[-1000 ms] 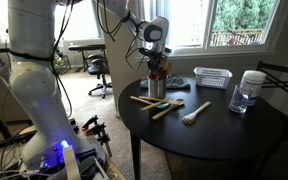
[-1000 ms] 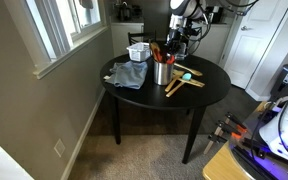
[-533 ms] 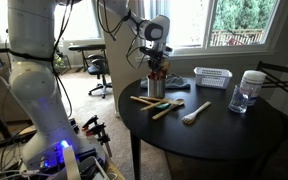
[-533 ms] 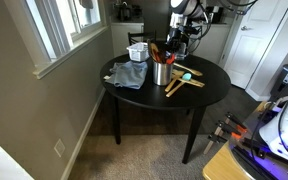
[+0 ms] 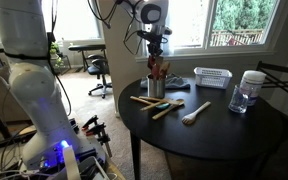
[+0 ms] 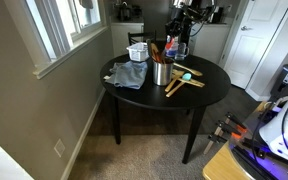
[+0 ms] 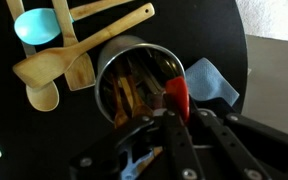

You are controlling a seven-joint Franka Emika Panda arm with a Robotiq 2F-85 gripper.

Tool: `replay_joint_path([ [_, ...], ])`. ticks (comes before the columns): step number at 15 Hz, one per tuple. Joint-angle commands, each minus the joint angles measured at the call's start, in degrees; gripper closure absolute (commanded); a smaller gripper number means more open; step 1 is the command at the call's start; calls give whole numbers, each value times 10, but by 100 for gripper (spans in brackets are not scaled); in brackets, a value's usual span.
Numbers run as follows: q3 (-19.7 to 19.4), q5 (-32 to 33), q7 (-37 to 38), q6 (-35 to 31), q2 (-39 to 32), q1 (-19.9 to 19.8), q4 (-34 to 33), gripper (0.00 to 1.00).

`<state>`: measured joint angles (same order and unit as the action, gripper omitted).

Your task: Take the plastic spoon out of the bucket

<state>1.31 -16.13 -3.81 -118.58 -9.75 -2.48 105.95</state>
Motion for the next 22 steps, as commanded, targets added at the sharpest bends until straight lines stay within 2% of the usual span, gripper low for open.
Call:
replay_joint_path([
  [1, 3, -9, 55, 7, 44, 16, 3, 93],
  [6, 9, -12, 131, 17, 53, 38, -19, 93],
  [9, 11, 0, 241, 48, 50, 50, -38, 94],
  [13, 12, 5, 362, 52, 58, 65, -43, 94],
  [22, 11, 46, 522, 50, 61, 73, -60, 94],
])
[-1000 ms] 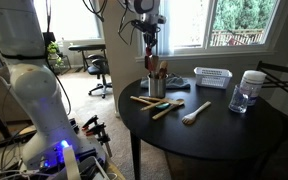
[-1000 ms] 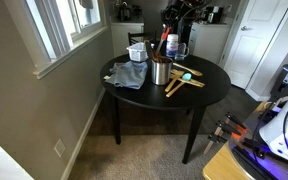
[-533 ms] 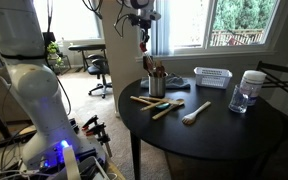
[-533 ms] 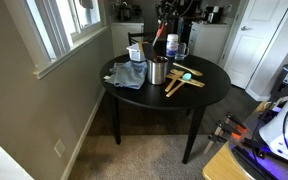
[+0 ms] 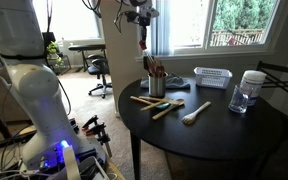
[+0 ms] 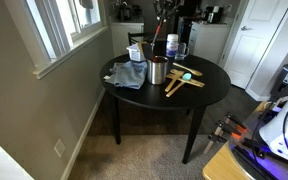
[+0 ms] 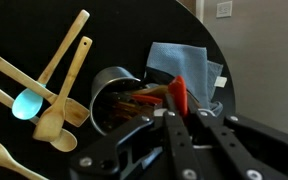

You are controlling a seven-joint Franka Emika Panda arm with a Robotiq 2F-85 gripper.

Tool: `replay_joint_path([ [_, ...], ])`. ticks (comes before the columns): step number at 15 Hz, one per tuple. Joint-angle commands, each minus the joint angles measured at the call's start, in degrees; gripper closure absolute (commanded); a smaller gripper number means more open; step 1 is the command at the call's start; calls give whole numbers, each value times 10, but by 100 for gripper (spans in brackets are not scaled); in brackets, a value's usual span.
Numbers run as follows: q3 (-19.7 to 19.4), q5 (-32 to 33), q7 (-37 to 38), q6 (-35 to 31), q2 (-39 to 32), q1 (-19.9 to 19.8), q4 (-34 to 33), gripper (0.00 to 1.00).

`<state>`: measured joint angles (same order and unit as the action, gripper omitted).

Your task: Take the plastic spoon out of the bucket

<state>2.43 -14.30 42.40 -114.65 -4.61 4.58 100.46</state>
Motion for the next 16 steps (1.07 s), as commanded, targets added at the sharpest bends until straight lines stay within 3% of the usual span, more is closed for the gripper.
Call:
replay_joint_path([
  [1, -1, 41, 78, 15, 10, 3, -11, 94],
  [9, -3, 102, 167, 51, 31, -3, -51, 94],
  [16, -55, 30, 129, 16, 42, -61, 25, 94],
])
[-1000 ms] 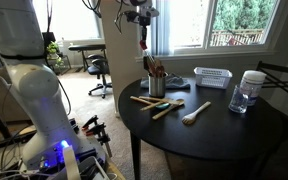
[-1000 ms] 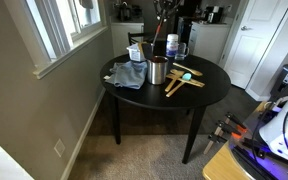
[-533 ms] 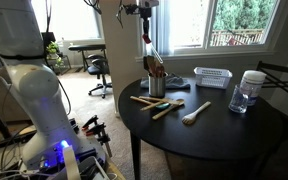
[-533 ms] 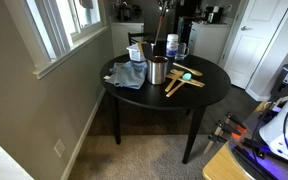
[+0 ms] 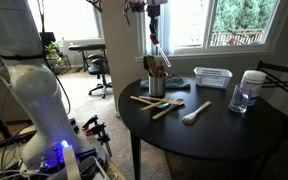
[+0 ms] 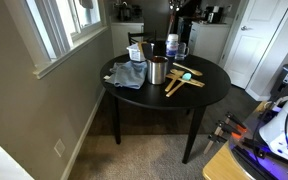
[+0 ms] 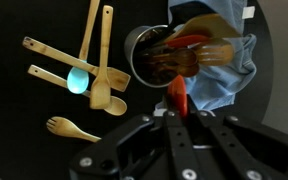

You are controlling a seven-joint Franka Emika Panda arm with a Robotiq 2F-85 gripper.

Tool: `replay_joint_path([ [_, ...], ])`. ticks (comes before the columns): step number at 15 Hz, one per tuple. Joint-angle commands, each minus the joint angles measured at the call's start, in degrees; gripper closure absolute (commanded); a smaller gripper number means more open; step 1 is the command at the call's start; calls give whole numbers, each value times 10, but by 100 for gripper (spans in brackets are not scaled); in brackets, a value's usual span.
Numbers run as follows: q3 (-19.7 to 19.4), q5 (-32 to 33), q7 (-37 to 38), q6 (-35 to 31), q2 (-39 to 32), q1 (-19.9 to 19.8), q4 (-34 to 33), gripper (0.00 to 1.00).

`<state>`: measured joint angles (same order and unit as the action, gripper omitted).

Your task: Take the plastic spoon out of the bucket

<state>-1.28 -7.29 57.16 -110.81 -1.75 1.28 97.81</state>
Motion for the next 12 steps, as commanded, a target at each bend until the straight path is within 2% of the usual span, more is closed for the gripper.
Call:
replay_joint_path([
  [1, -27, -51, -23, -22, 5, -37, 59, 94],
  [4, -49, -89, -47, -18, -26, -63, 75, 94],
  [6, -58, -90, -51, -15, -55, -72, 75, 94],
  [9, -62, -61, -42, -11, -106, -72, 57, 94],
  [12, -63, -5, -26, -8, -146, -56, 36, 94],
])
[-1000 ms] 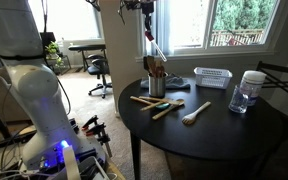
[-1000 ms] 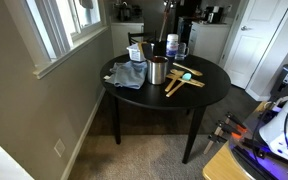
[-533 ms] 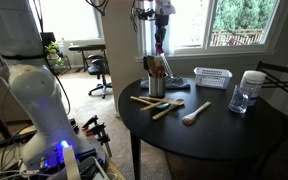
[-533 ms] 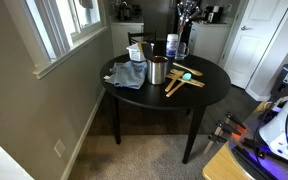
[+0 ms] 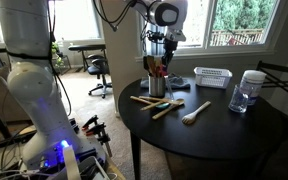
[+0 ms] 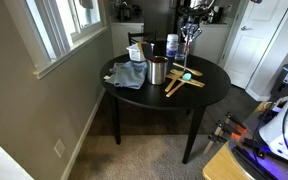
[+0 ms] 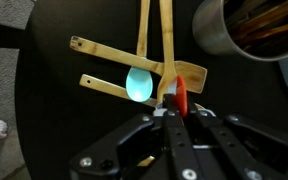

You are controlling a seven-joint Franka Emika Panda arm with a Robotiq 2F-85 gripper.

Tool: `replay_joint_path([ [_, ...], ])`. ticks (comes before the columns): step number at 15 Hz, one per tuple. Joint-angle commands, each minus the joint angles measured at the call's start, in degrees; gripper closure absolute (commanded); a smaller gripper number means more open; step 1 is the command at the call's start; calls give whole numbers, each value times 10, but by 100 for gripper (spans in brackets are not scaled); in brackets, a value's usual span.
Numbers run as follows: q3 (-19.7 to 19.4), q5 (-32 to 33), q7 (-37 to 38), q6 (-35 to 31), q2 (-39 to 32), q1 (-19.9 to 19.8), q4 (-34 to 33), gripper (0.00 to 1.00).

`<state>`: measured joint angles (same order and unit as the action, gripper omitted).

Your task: Take the plastic spoon out of the bucket

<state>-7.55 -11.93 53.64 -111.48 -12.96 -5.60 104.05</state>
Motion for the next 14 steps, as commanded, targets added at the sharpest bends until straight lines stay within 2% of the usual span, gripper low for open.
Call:
replay_joint_path([
  [1, -1, 75, 17, 2, -45, 24, -36, 94],
  [5, -2, 201, 38, 23, -69, 68, -68, 94],
  [7, 2, 237, 28, 31, -75, 84, -78, 94],
  [10, 5, 269, 24, 27, -92, 98, -87, 94],
  [14, 1, 272, 10, 23, -143, 91, -92, 94],
])
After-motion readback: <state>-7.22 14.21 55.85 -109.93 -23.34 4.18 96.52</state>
